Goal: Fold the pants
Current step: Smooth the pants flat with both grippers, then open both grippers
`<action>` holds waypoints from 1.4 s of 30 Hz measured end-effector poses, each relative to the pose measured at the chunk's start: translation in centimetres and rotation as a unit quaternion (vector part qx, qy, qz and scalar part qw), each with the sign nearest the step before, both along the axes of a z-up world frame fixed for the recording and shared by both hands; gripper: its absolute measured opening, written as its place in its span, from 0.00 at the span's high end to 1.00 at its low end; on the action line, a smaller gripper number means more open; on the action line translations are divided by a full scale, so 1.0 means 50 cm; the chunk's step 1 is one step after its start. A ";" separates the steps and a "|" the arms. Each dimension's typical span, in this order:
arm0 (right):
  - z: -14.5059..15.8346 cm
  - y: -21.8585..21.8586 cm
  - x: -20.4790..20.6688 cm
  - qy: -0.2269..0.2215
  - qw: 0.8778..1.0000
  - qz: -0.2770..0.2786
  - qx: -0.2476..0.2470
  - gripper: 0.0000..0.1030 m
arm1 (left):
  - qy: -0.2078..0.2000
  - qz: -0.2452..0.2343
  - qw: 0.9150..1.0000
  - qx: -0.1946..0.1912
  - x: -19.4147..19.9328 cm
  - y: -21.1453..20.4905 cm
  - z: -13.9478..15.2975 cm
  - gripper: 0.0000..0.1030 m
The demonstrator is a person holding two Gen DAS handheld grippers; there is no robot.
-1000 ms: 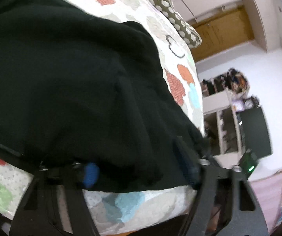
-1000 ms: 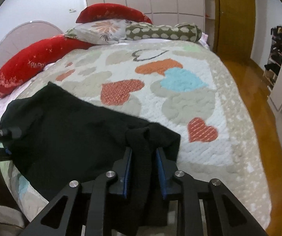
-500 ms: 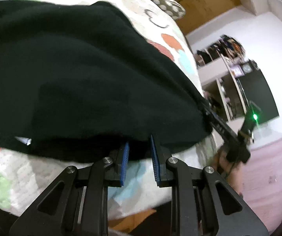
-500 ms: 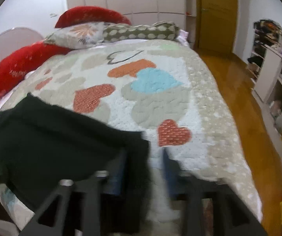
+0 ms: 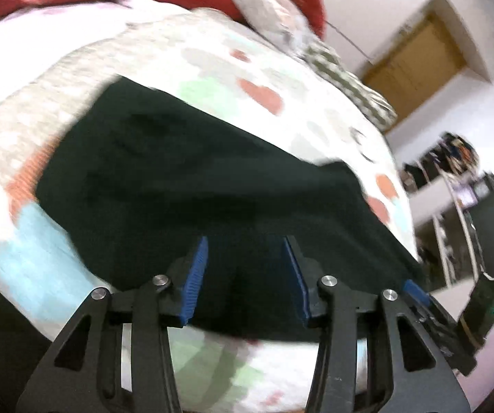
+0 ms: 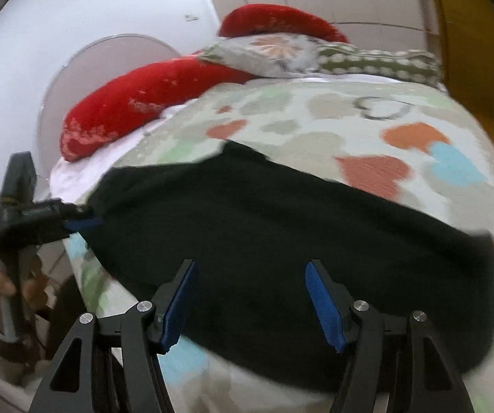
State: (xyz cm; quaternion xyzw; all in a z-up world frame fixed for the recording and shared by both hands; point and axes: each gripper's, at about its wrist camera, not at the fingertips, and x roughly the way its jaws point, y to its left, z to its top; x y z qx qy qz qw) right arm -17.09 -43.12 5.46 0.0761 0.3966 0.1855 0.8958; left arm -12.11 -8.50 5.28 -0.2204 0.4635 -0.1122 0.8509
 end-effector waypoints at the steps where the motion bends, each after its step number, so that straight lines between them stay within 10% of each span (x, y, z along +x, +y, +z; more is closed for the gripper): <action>1: 0.006 0.015 0.021 -0.004 1.000 0.004 0.014 0.39 | -0.002 0.008 1.000 0.002 0.010 0.012 -0.004 0.58; 9: -0.023 0.172 0.218 0.038 0.995 0.060 0.069 0.39 | 0.000 0.054 0.998 -0.020 0.058 0.117 -0.041 0.59; 15: -0.093 0.160 0.301 0.071 0.997 -0.017 -0.001 0.43 | -0.016 0.043 0.999 -0.004 0.065 0.121 -0.045 0.59; 31: -0.076 0.153 -0.034 0.085 0.993 0.040 -0.068 0.34 | -0.021 0.052 0.996 0.064 0.052 0.082 -0.028 0.58; 42: -0.029 0.084 -0.044 0.062 0.996 -0.039 -0.059 0.33 | -0.036 0.030 0.995 0.093 0.006 0.028 0.007 0.58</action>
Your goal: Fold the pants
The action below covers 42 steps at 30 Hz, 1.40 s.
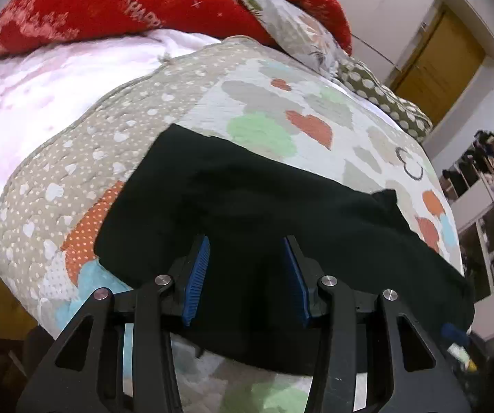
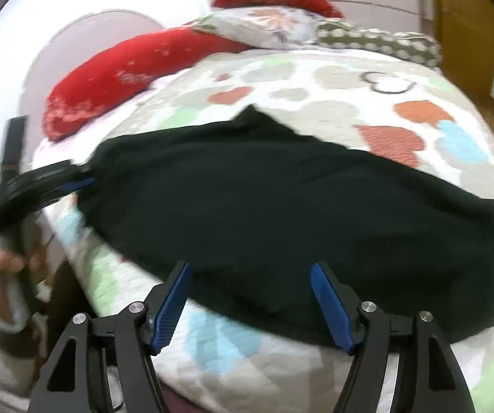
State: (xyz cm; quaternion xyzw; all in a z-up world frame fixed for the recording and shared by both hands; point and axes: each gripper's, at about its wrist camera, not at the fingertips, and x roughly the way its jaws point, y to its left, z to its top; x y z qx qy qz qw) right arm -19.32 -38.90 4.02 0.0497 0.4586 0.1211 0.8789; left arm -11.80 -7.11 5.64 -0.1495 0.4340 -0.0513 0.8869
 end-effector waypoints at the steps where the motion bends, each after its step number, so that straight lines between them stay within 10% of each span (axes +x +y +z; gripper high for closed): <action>1: -0.003 0.000 0.005 0.002 1.000 -0.006 -0.003 0.33 | -0.002 -0.004 1.000 0.004 -0.003 -0.006 0.002 0.58; 18: -0.010 -0.123 -0.024 0.011 0.997 -0.076 -0.013 0.33 | -0.007 -0.109 0.994 0.023 -0.011 -0.147 0.019 0.58; 21: 0.000 -0.202 -0.064 0.010 0.992 -0.126 0.006 0.33 | 0.015 -0.172 0.985 0.013 0.001 -0.216 0.011 0.35; 27: -0.012 -0.312 -0.137 0.028 0.979 -0.196 0.045 0.31 | 0.031 -0.301 0.953 -0.004 0.021 -0.398 0.019 0.34; 36: -0.043 -0.338 -0.120 -0.004 0.976 -0.192 0.098 0.26 | 0.045 -0.478 0.877 0.022 0.065 -0.680 0.013 0.34; 42: -0.058 -0.322 -0.106 -0.042 0.978 -0.174 0.111 0.05 | 0.051 -0.542 0.837 0.056 0.104 -0.805 -0.017 0.34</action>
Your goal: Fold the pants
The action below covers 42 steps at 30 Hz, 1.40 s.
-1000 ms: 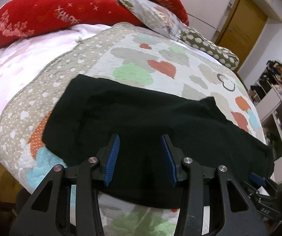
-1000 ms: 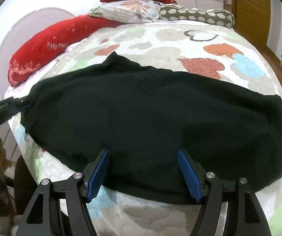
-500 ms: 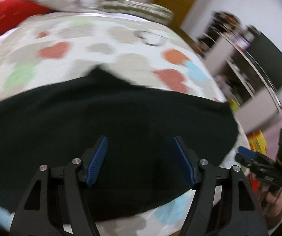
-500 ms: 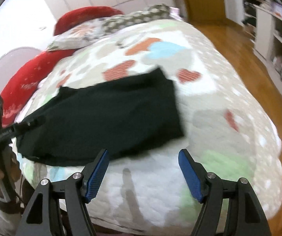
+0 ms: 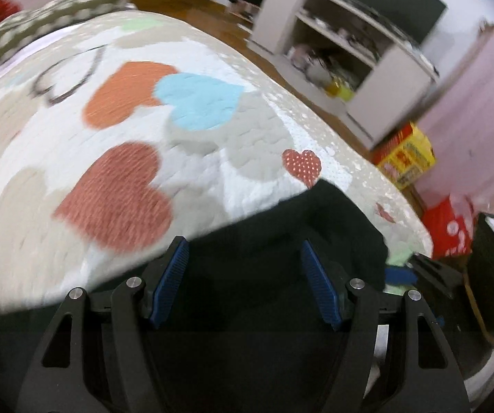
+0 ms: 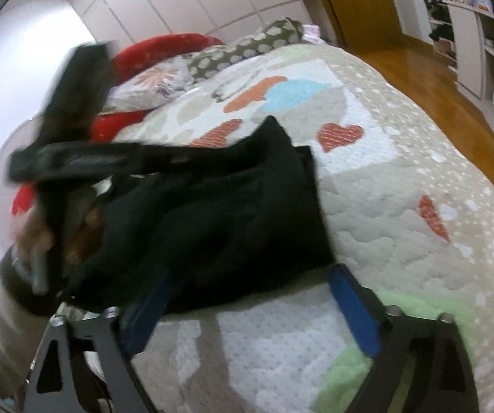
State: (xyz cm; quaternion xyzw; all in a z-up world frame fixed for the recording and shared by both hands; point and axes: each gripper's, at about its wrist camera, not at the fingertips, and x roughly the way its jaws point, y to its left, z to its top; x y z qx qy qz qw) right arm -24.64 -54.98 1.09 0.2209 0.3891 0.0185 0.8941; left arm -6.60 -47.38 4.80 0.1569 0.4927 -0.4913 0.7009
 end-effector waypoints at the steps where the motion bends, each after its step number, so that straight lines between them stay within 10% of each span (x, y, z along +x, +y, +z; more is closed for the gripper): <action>1: -0.002 0.003 0.002 -0.004 1.000 0.002 -0.002 0.01 | 0.000 -0.007 1.000 0.005 0.008 -0.021 -0.009 0.34; 6: -0.008 0.014 0.014 -0.019 1.000 0.000 -0.025 0.02 | -0.016 -0.047 0.999 0.012 0.002 -0.066 -0.036 0.34; 8: -0.016 0.001 0.023 -0.032 0.999 -0.020 0.002 0.49 | -0.009 -0.049 0.999 0.005 0.007 -0.071 -0.039 0.34; 13: -0.014 -0.037 0.056 -0.039 0.996 -0.033 0.077 0.77 | 0.005 -0.038 0.999 -0.016 0.009 -0.061 -0.036 0.54; 24: 0.189 0.163 0.109 -0.123 0.985 0.121 0.018 0.77 | -0.009 0.092 0.992 -0.086 0.057 0.195 0.153 0.59; 27: 0.172 0.272 0.142 -0.117 0.976 0.183 0.013 0.77 | -0.001 0.182 0.979 -0.096 0.079 0.338 0.162 0.59; 30: 0.087 0.374 0.197 -0.051 0.967 0.247 0.044 0.37 | 0.006 0.278 0.955 -0.106 0.084 0.488 0.139 0.58; 32: 0.026 0.421 0.223 0.028 0.955 0.283 0.079 0.34 | 0.031 0.324 0.939 -0.107 0.081 0.570 0.114 0.54; 35: 0.047 0.404 0.199 0.009 0.957 0.276 0.091 0.34 | 0.036 0.363 0.925 -0.106 0.066 0.645 0.094 0.50; 42: 0.113 0.278 0.168 -0.041 0.984 0.169 0.043 0.34 | 0.048 0.369 0.921 -0.112 0.000 0.635 0.049 0.37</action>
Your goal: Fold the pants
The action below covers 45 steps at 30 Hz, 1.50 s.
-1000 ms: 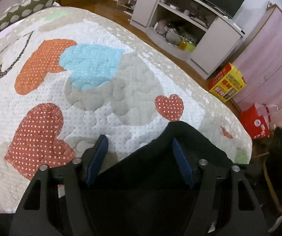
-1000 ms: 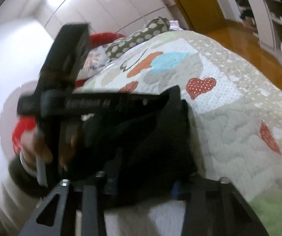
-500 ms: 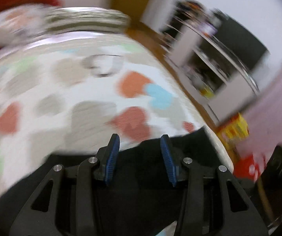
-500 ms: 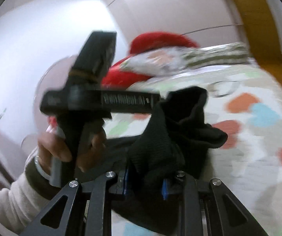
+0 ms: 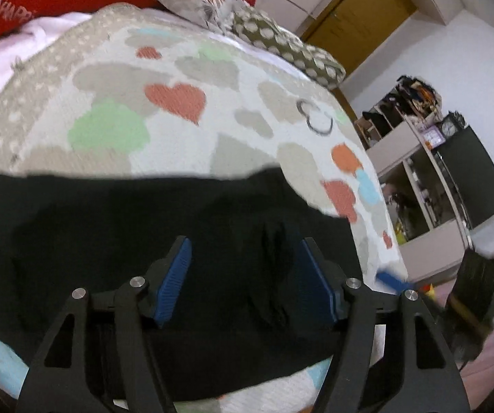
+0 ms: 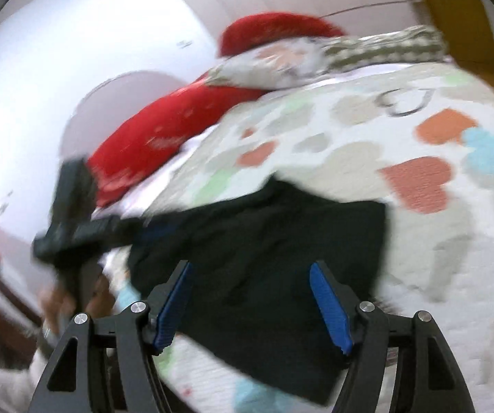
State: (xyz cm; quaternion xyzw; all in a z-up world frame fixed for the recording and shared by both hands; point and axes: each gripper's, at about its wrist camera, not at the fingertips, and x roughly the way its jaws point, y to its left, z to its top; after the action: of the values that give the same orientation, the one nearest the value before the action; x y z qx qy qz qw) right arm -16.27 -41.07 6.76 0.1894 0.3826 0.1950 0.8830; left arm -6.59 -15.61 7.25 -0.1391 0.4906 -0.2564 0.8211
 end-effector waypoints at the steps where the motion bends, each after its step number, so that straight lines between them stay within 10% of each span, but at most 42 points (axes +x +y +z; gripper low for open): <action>1: -0.002 -0.010 0.009 0.004 1.000 -0.008 -0.004 0.34 | -0.001 -0.001 1.000 0.016 -0.012 -0.015 -0.010 0.37; 12: -0.097 0.010 0.179 0.038 0.963 -0.056 -0.262 0.34 | -0.028 0.030 0.989 0.141 -0.065 -0.099 -0.080 0.37; 21: -0.034 -0.033 0.063 0.027 0.978 -0.048 -0.200 0.34 | -0.037 0.038 0.989 0.142 -0.074 -0.093 -0.082 0.36; 28: -0.105 0.027 -0.024 0.043 0.963 -0.010 -0.266 0.34 | -0.039 0.042 0.989 0.133 -0.078 -0.091 -0.080 0.35; 45: -0.013 0.099 0.070 -0.009 0.976 0.005 -0.217 0.34 | -0.057 0.096 0.982 0.150 -0.113 -0.003 -0.024 0.35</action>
State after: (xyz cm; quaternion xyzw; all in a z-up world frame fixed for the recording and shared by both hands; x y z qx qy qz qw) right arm -12.76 -36.10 6.10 -0.0106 0.4086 0.1133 0.9056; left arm -12.26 -15.76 6.03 -0.0464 0.4604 -0.1071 0.8800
